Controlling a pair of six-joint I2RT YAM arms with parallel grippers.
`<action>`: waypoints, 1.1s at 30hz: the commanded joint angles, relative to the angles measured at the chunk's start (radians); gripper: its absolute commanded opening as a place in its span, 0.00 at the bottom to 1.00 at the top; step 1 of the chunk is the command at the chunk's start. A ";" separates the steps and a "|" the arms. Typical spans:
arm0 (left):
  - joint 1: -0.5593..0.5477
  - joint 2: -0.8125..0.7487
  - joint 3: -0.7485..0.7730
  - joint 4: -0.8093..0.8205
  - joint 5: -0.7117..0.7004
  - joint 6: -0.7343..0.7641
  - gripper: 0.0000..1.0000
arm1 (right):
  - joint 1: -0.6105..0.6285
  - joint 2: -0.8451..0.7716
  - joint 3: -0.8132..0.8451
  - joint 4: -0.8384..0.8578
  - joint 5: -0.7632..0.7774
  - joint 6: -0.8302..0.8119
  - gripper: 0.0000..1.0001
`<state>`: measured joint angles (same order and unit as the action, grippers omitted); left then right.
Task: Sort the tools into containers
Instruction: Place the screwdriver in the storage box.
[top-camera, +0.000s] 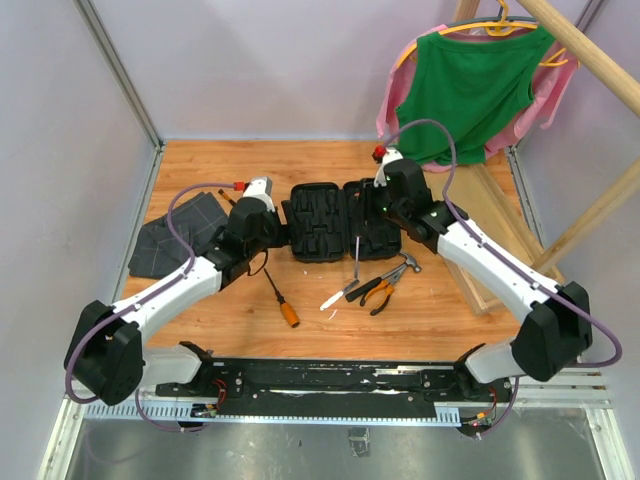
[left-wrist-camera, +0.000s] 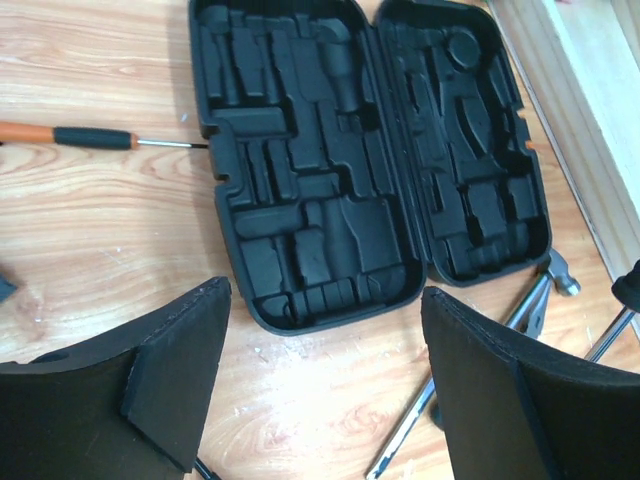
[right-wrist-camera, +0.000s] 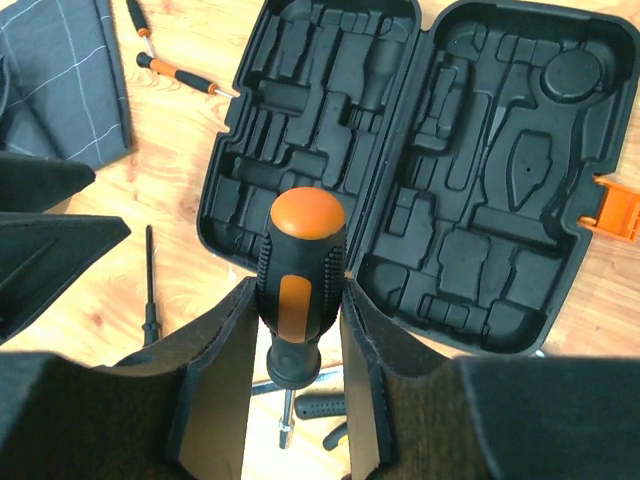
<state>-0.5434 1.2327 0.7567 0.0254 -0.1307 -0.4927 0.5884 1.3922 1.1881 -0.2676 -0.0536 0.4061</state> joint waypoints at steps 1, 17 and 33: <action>0.016 0.031 0.064 -0.068 -0.099 -0.016 0.81 | -0.005 0.071 0.096 -0.034 0.041 -0.008 0.01; 0.023 0.086 0.103 -0.007 -0.348 -0.011 0.83 | -0.037 0.366 0.322 0.073 0.023 -0.016 0.01; 0.023 0.101 0.048 0.158 -0.336 0.026 0.96 | -0.055 0.710 0.751 -0.147 -0.040 -0.085 0.01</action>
<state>-0.5274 1.3197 0.8040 0.0986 -0.4221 -0.4862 0.5529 2.0197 1.8286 -0.3153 -0.0677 0.3595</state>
